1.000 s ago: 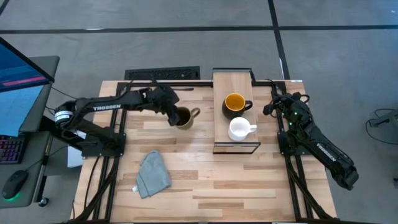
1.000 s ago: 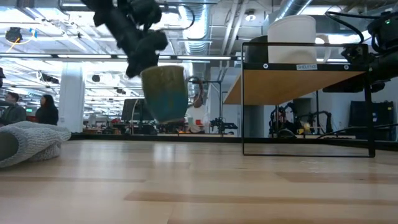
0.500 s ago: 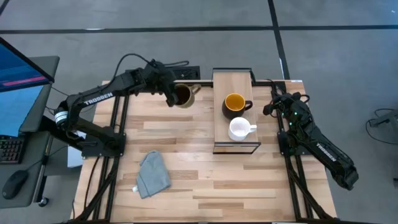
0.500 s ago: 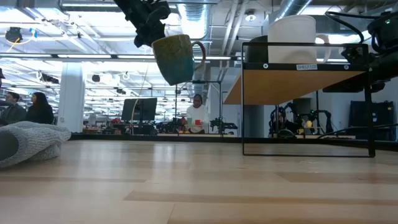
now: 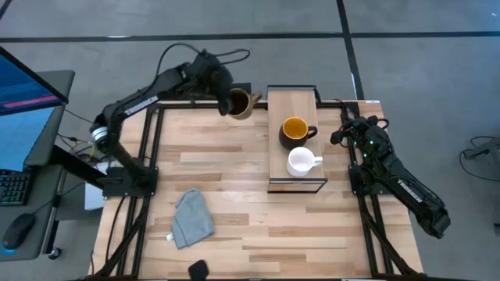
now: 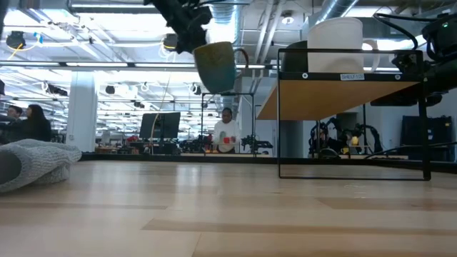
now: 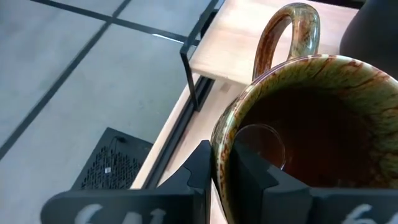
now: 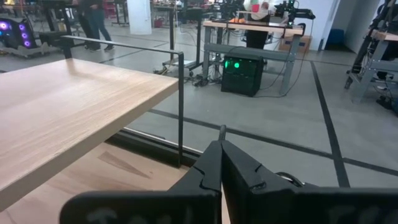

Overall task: Stack small to large cups/mugs on shelf
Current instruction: Put the brown mug on the shelf

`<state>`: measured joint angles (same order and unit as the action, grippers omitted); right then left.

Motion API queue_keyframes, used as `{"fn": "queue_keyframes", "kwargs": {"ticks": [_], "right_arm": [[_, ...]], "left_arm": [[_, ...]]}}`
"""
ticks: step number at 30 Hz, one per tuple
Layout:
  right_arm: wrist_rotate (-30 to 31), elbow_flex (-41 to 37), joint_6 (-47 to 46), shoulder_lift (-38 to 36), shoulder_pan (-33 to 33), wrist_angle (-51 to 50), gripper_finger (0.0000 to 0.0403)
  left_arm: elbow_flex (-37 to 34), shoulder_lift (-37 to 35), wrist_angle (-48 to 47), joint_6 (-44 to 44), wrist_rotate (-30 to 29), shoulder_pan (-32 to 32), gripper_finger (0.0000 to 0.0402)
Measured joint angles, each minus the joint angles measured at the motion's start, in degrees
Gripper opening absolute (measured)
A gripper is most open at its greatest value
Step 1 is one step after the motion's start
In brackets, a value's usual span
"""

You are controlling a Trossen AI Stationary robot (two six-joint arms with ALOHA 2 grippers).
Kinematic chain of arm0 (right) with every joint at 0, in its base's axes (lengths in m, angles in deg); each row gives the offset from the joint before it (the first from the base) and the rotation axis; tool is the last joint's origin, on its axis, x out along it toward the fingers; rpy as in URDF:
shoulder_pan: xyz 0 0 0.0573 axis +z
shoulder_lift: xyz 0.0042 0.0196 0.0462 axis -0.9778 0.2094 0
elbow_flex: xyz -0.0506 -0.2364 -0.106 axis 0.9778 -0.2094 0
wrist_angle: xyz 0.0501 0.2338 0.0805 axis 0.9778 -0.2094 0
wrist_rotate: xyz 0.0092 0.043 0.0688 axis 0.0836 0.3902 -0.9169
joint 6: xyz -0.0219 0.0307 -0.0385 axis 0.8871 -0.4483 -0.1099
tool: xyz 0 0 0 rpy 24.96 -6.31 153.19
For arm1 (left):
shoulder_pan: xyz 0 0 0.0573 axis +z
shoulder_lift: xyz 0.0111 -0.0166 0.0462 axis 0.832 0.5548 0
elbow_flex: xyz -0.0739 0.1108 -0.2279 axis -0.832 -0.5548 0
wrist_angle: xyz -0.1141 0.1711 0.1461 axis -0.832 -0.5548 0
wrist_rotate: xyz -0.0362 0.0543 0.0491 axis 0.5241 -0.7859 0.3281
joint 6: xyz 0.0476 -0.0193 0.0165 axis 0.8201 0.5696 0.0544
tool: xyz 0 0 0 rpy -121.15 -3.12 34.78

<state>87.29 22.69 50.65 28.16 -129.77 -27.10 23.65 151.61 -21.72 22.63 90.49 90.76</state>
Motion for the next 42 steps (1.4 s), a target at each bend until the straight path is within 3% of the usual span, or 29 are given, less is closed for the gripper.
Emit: {"fn": "queue_keyframes", "kwargs": {"ticks": [10, 19, 26, 36, 42], "right_arm": [[0.0, 0.0, -0.02, 0.0, 0.0, -0.04, 0.0027], [0.0, 0.0, -0.03, 0.0, 0.01, -0.07, 0.0027], [0.0, 0.0, -0.04, 0.0, 0.02, -0.07, 0.0027], [-0.02, 0.0, -0.03, 0.0, 0.02, -0.09, 0.0027], [-0.02, 0.0, -0.03, 0.0, 0.02, -0.09, 0.0027]], "left_arm": [[22.88, 15.25, -12.48, 6.53, 3.56, 0.07, 0.0023], [35.46, 22.7, -14.66, 9.71, 5.42, -0.03, 0.0023], [40.27, 26.02, -14.18, 10.21, 6.72, -0.24, 0.0023], [40.15, 26.34, -12.26, 11.42, 10.72, -1.51, 0.0023], [40.12, 26.36, -11.85, 12.61, 10.24, -2.73, 0.0023]]}}
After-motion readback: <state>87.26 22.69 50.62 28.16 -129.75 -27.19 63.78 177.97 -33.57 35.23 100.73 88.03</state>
